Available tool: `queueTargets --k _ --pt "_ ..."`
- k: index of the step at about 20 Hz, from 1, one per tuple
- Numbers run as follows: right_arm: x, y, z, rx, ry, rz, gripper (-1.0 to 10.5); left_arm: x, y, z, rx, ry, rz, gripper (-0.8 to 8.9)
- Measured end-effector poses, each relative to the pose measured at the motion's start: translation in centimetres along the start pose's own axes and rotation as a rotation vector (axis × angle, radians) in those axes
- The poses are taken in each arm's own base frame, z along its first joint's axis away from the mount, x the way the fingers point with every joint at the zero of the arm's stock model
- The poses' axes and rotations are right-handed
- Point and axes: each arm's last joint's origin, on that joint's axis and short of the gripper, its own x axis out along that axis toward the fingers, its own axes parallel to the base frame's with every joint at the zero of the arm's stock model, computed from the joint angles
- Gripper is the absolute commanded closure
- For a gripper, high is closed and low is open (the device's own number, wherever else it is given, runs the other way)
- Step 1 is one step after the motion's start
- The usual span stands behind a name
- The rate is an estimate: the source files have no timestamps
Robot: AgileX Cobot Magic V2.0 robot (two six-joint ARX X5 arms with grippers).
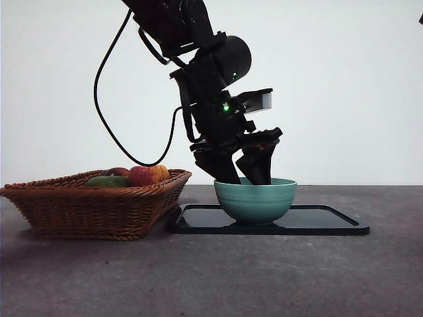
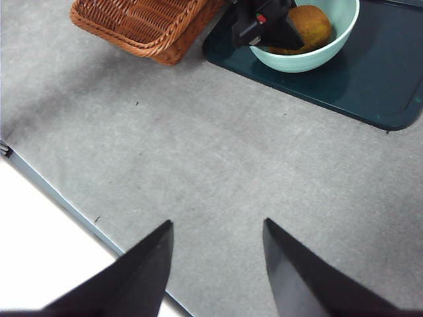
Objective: Pick up the wifruite, put it on the bowl, pick up the plate, put it on desk
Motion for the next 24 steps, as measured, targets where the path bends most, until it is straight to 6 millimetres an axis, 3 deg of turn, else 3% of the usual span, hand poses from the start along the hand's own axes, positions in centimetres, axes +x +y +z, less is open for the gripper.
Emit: queueTargets --k 8,12,15,21,24 --pt "0.0 0.0 0.0 -0.001 0.0 0.0 7.3 0.7 -0.5 -0.2 0.011 0.027 -0.014 5.07" --pt "0.0 0.0 0.0 -0.005 0.0 0.0 7.3 0.8 -0.8 -0.1 0.02 0.021 -0.016 6.31" --pt "0.0 0.0 0.0 -0.007 0.0 0.0 7.3 0.4 -0.9 0.3 0.02 0.028 -0.018 6.32" --pt "0.0 0.0 0.0 -0.008 0.0 0.0 7.3 -3.4 -0.4 3.4 -0.026 -0.004 -0.007 6.31" --pt "0.0 0.0 0.0 -0.008 0.0 0.0 7.3 -7.7 0.7 4.7 -0.107 -0.068 -0.007 6.31"
